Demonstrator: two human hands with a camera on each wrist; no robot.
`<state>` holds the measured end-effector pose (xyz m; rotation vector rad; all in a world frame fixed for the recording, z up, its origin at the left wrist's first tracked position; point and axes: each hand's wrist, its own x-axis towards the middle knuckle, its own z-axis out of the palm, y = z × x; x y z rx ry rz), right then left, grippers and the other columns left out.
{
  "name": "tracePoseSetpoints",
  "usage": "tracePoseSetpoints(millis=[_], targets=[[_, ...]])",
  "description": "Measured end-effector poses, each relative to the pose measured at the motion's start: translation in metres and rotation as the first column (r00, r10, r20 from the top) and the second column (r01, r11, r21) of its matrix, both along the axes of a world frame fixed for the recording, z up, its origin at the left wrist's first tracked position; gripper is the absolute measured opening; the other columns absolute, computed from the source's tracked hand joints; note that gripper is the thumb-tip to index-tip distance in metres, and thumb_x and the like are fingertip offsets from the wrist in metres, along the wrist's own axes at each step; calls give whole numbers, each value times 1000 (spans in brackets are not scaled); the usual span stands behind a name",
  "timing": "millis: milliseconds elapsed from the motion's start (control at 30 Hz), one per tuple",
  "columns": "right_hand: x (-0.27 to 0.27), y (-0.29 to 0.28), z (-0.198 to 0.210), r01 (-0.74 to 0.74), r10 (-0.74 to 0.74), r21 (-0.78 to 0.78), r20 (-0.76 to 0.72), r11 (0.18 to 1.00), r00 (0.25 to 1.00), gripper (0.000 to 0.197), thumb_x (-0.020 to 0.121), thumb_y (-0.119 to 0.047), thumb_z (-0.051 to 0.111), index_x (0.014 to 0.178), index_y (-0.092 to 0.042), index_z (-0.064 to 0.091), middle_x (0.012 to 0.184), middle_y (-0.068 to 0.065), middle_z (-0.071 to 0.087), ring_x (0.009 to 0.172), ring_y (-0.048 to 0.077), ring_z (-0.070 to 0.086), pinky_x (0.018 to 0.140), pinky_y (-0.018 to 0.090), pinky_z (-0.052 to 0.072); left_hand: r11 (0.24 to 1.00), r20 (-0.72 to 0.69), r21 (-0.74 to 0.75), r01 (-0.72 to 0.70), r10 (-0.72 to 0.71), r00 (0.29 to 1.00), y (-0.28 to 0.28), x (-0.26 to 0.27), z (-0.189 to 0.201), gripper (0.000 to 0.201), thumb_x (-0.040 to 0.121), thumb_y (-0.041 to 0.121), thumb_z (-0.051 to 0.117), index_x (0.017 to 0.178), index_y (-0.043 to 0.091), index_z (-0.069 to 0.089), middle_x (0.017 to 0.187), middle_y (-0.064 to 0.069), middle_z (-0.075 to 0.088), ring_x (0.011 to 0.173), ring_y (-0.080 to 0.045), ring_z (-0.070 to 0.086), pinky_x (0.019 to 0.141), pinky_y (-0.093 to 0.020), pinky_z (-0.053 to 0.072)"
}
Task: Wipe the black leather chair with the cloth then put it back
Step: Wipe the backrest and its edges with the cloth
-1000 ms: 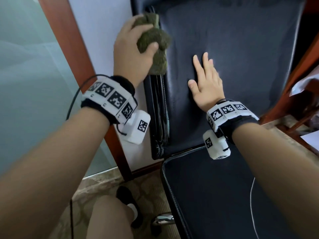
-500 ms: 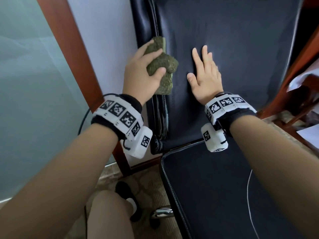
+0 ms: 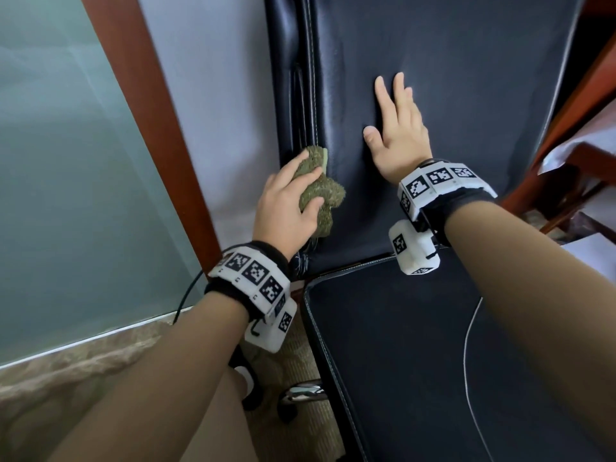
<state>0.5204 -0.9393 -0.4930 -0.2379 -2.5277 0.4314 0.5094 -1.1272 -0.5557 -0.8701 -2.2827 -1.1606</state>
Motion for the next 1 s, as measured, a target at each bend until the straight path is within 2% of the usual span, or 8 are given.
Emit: tracePoseSetpoints(millis=[100, 300, 367, 467, 600, 667, 833, 1000], targets=[[5, 3, -1, -23, 22, 13, 26, 1000, 999, 61, 97, -28, 38, 149, -25, 6, 157, 2, -5, 144, 25, -1, 113, 47, 12, 999, 63, 16, 31, -32, 998, -6, -2, 16, 36, 77, 9, 69, 114, 10, 67, 134, -3, 53, 121, -22, 50, 107, -27, 32], [7, -1, -14, -38, 38, -69, 11, 997, 999, 67, 94, -26, 44, 149, -26, 6, 157, 2, -6, 144, 26, -3, 114, 51, 7, 979, -1, 204, -30, 31, 1000, -7, -9, 55, 39, 77, 18, 64, 116, 14, 66, 136, 2, 51, 121, -13, 48, 106, -20, 32], [7, 0, -15, -44, 45, -65, 10, 997, 999, 68, 93, -27, 46, 149, -26, 6, 157, 1, -6, 144, 26, -3, 114, 51, 8, 980, -19, 183, -72, 77, 997, -1, -13, 59, 40, 81, 21, 63, 121, 17, 63, 141, 3, 45, 125, -12, 43, 104, -16, 27], [7, 1, -16, -51, 51, -66, 2, 997, 999, 68, 93, -28, 47, 149, -26, 7, 157, 1, -6, 144, 26, -2, 112, 51, 8, 990, -42, 114, -77, 83, 996, 10, -13, 45, 43, 84, 23, 63, 126, 17, 59, 146, 0, 40, 129, -19, 42, 102, -15, 24], [4, 1, -22, -37, 36, -45, -24, 998, 999, 67, 93, -28, 44, 149, -25, 8, 157, 3, -4, 144, 28, -1, 113, 50, 9, 996, -136, 71, -62, 71, 988, 13, -8, 15, 42, 84, 21, 61, 125, 11, 60, 144, -7, 42, 123, -26, 48, 103, -27, 32], [1, 0, -26, -34, 32, -27, -42, 999, 999, 65, 94, -29, 43, 149, -23, 9, 157, 6, -2, 144, 30, 1, 114, 50, 9, 997, -204, 12, -81, 82, 976, 11, -5, 4, 41, 84, 21, 61, 124, 12, 60, 144, -6, 43, 117, -25, 49, 98, -24, 32], [-1, 1, -29, -14, 13, -8, -58, 1000, 998, 62, 96, -31, 40, 149, -21, 10, 157, 7, -1, 144, 29, 3, 114, 49, 9, 997, -303, -47, -63, 46, 952, 13, -1, -14, 38, 81, 21, 59, 117, 11, 63, 139, 0, 44, 106, -26, 53, 83, -38, 48], [-2, 2, -30, -17, 17, -3, -62, 1000, 998, 62, 96, -32, 39, 149, -22, 8, 157, 6, -2, 144, 28, 2, 114, 48, 6, 999, -276, 49, -6, 20, 961, 5, -4, -4, 36, 81, 19, 58, 115, 8, 65, 135, -6, 51, 119, -23, 51, 99, -33, 43]])
